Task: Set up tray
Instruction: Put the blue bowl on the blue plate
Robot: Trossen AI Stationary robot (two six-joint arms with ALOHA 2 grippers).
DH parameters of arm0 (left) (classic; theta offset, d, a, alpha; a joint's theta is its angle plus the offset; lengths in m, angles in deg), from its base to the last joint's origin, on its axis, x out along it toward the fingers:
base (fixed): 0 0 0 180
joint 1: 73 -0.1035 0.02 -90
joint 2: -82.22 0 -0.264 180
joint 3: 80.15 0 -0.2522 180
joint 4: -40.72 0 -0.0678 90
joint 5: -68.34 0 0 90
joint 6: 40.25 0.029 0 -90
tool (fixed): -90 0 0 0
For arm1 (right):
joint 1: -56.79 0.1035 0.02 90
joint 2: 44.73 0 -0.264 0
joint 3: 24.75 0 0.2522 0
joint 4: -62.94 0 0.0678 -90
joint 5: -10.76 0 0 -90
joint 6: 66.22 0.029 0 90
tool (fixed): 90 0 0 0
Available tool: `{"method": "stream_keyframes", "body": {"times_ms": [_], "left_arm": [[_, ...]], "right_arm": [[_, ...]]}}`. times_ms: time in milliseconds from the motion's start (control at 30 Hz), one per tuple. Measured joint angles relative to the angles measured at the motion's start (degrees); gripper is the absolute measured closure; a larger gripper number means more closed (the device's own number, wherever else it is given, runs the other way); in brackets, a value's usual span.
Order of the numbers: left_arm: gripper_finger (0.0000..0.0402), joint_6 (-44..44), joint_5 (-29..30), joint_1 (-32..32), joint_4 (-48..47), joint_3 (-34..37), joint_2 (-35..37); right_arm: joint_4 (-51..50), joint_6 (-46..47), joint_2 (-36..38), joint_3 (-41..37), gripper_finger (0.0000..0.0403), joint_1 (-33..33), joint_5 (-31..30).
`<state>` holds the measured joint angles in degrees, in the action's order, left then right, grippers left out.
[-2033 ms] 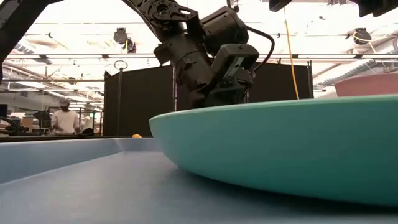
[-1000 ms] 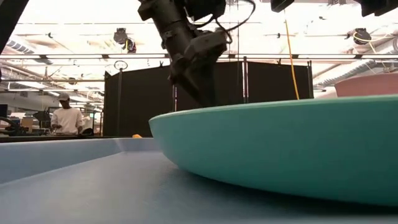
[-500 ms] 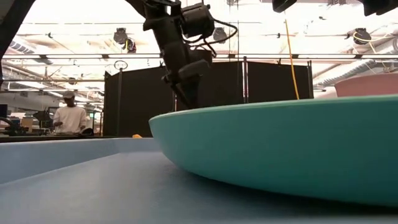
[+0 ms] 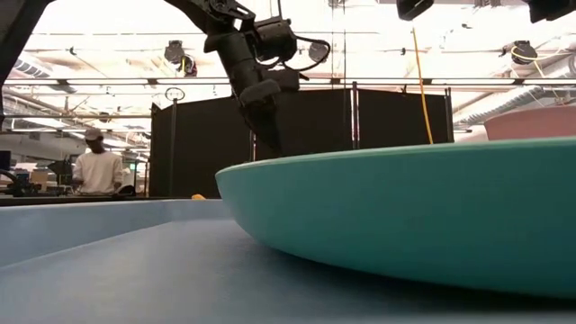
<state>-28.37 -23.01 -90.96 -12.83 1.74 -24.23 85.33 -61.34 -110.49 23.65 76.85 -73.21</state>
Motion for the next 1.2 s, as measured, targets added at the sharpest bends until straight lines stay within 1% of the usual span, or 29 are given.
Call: {"method": "stream_keyframes", "body": {"times_ms": [167,233,367,800,1200], "left_arm": [[0.0252,4.07,0.85,-1.15,0.44,0.01,-0.05],[0.0252,4.12,1.35,-1.90,0.26,0.01,-0.05],[0.0252,4.23,0.05,-3.03,-0.22,0.01,-0.07],[0.0252,5.20,-1.95,-3.65,-0.86,0.01,-0.10],[0.0251,5.46,-1.56,-4.96,0.65,3.99,-0.20]], "right_arm": [[-0.94,0.02,0.00,0.00,0.0225,0.00,-0.20],[-0.88,0.02,0.00,0.00,0.0225,0.00,-0.22],[-0.88,0.02,0.00,0.00,0.0225,0.00,-0.22],[-1.11,0.02,-0.01,0.00,0.0225,0.00,-0.24],[-1.11,0.37,-0.02,0.00,0.0225,0.00,-0.26]]}}
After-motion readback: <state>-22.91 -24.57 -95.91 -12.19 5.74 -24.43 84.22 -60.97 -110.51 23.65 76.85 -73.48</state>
